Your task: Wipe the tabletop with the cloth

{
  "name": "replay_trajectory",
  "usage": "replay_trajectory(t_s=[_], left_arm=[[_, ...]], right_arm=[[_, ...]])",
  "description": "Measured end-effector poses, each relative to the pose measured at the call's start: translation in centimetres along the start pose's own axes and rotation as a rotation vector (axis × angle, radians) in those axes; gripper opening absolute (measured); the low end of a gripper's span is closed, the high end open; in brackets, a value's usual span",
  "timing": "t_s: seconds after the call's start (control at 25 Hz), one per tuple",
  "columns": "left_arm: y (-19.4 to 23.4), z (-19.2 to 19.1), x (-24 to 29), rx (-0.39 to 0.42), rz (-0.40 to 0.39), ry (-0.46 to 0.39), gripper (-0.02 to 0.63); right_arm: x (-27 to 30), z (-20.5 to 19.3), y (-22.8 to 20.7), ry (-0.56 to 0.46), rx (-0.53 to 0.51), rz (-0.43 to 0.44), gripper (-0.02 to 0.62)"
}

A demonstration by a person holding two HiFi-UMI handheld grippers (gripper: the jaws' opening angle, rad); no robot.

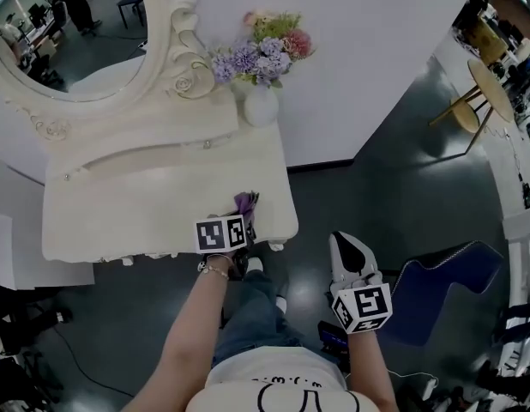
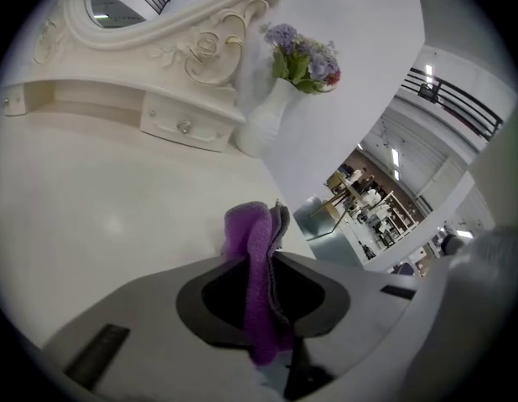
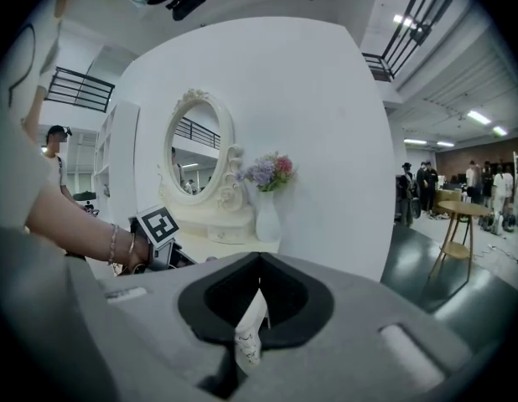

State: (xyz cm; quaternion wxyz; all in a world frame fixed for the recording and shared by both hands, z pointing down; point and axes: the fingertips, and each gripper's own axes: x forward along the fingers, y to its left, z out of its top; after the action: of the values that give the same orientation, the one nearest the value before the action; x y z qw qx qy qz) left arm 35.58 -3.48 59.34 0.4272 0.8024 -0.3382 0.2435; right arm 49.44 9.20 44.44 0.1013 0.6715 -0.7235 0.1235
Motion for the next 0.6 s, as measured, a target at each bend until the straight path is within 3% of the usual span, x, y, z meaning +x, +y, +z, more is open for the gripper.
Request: replay_trajectory(t_s=[0.4,0.6], left_arm=[[-11.1,-3.1,5.4,0.082,-0.203,0.103,0.072],[-14.3,-5.4,4.6,0.058,-0.330,0.155,0.072]], right_arm=[[-4.0,-0.5,-2.3,-0.009,0.024,-0.105,0.000],[-5.8,-0.8,-2.6,-0.016,0.020,-0.116,0.000]])
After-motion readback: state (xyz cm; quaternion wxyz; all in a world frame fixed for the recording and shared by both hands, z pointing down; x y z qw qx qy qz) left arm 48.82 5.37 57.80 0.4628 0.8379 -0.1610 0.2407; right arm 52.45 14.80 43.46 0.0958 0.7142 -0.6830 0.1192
